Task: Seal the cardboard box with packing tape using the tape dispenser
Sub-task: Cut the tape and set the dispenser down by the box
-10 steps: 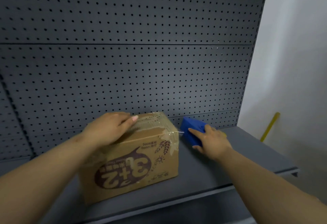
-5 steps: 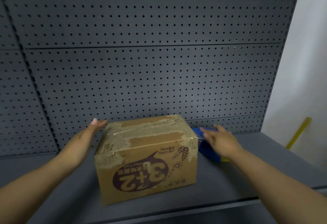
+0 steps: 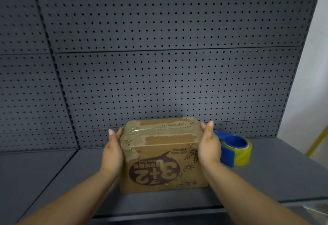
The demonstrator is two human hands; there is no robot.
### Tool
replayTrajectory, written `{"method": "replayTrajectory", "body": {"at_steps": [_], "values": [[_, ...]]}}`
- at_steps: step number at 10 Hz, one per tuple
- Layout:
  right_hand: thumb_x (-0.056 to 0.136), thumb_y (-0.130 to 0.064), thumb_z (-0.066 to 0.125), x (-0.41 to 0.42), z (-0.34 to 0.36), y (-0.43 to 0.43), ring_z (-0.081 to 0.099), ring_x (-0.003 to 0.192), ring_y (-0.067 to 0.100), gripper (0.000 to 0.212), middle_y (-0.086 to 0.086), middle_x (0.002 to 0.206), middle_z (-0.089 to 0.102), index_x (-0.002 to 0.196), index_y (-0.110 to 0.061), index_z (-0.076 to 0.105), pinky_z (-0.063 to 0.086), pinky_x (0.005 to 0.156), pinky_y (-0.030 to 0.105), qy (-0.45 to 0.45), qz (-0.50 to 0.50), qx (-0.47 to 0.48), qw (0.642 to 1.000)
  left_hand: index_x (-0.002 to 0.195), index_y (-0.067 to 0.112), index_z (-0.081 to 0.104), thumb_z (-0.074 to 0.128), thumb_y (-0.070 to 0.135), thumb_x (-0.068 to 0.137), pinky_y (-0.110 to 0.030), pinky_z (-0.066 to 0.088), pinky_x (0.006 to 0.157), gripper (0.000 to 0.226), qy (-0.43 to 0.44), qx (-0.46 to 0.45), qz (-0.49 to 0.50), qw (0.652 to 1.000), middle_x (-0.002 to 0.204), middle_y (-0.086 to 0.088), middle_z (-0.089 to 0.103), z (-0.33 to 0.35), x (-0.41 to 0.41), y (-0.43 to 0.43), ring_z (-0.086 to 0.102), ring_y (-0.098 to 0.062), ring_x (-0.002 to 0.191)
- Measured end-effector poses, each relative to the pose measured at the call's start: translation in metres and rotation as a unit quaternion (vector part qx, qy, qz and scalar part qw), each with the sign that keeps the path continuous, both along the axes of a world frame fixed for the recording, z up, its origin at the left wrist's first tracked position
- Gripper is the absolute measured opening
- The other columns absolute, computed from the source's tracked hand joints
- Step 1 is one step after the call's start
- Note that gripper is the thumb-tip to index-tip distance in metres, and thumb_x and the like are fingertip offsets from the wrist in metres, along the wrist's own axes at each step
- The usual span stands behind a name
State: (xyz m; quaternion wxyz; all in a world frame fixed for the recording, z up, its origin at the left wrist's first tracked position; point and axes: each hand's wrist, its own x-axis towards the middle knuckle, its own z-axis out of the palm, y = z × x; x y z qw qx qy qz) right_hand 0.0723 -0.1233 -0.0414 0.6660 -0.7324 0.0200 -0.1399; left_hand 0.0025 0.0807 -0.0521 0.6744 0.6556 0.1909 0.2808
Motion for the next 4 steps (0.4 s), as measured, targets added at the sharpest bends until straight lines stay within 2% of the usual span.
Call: {"method": "replayTrajectory", "body": {"at_steps": [1,2,3,4], "values": [[0.097,-0.048,0.012,-0.004,0.001,0.004,0.051,0.122,0.028,0.059,0.007,0.131,0.059,0.131,-0.022,0.054,0.037,0.086,0.034,-0.018,-0.024,-0.017,0.999,0.140,0.018,0.044,0.012,0.052,0.095,-0.025,0.034,0.096,0.065,0.018,0.023,-0.006,1.000,0.137,-0.006,0.053,0.006,0.003,0.003,0.049,-0.022,0.125],[0.096,-0.052,0.014,-0.002,0.003,0.001,0.046,0.127,0.024,0.057,0.003,0.139,0.051,0.136,-0.026,0.046,0.037,0.097,0.035,-0.001,0.018,0.030,0.999,0.141,0.019,0.041,0.010,0.056,0.093,-0.025,0.034,0.096,0.068,0.020,0.043,-0.023,0.999,0.140,-0.007,0.050,0.009,0.000,0.005,0.047,-0.022,0.127],[0.092,-0.060,0.018,-0.011,0.017,-0.009,0.035,0.136,0.020,0.063,-0.002,0.152,0.031,0.145,-0.027,0.026,0.030,0.108,0.040,0.076,0.143,0.206,0.965,0.145,0.022,0.032,0.009,0.063,0.089,-0.024,0.042,0.088,0.074,0.031,0.008,-0.088,0.996,0.144,-0.004,0.046,0.012,-0.001,0.011,0.046,-0.022,0.129],[0.087,-0.068,0.018,-0.019,0.040,-0.032,0.024,0.141,0.018,0.073,-0.006,0.156,0.019,0.148,-0.027,0.015,0.027,0.105,0.039,0.134,0.161,0.194,0.958,0.149,0.024,0.018,0.009,0.074,0.080,-0.031,0.041,0.098,0.086,0.046,-0.043,-0.169,0.984,0.152,-0.001,0.033,0.022,-0.009,0.019,0.034,-0.023,0.138]]}}
